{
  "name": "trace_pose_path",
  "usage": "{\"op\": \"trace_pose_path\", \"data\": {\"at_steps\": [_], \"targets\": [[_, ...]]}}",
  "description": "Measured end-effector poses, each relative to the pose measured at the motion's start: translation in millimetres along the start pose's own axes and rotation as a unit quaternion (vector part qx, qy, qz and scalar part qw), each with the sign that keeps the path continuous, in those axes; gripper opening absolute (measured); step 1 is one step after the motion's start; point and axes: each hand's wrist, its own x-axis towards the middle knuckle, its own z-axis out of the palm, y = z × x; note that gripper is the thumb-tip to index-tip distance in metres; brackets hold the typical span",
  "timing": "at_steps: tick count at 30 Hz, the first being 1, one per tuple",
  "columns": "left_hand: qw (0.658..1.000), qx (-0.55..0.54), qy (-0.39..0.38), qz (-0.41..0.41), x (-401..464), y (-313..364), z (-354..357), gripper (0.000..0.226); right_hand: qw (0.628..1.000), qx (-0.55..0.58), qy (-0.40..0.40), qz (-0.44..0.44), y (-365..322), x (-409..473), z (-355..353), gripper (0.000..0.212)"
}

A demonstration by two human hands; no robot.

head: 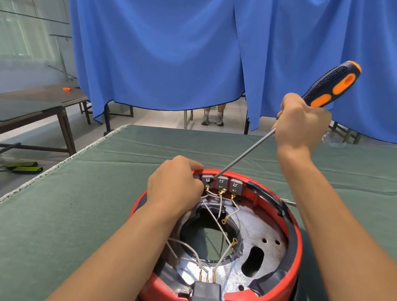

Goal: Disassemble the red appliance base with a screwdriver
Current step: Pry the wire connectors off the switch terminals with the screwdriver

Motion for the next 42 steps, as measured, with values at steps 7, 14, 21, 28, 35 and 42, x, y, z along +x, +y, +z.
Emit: {"op": "trace_pose_path", "data": {"at_steps": [7,14,21,28,35,42], "targets": [[1.0,0.005,-0.004,-0.001,2,-2,2,0.041,0.998,-0.045,-0.024,0.033,12,-6,-2,0.034],[1.0,0.007,-0.005,0.004,0,-3,2,0.041,1.0,0.014,0.026,0.003,-16,-13,-9,0.02],[1.0,0.011,-0.007,0.004,-1,-3,2,0.041,0.995,0.082,0.059,-0.013,-20,-23,-11,0.017],[1.0,0.012,-0.005,0.006,-1,-3,1,0.04,0.993,0.105,0.059,-0.02,-11,-26,-8,0.02],[1.0,0.009,-0.002,0.006,-1,-1,1,0.038,0.995,0.071,0.03,-0.056,-10,-27,-7,0.025],[1.0,-0.002,-0.008,0.003,0,1,0,0.041,0.998,0.02,0.009,-0.06,-9,-17,-3,0.025]]}}
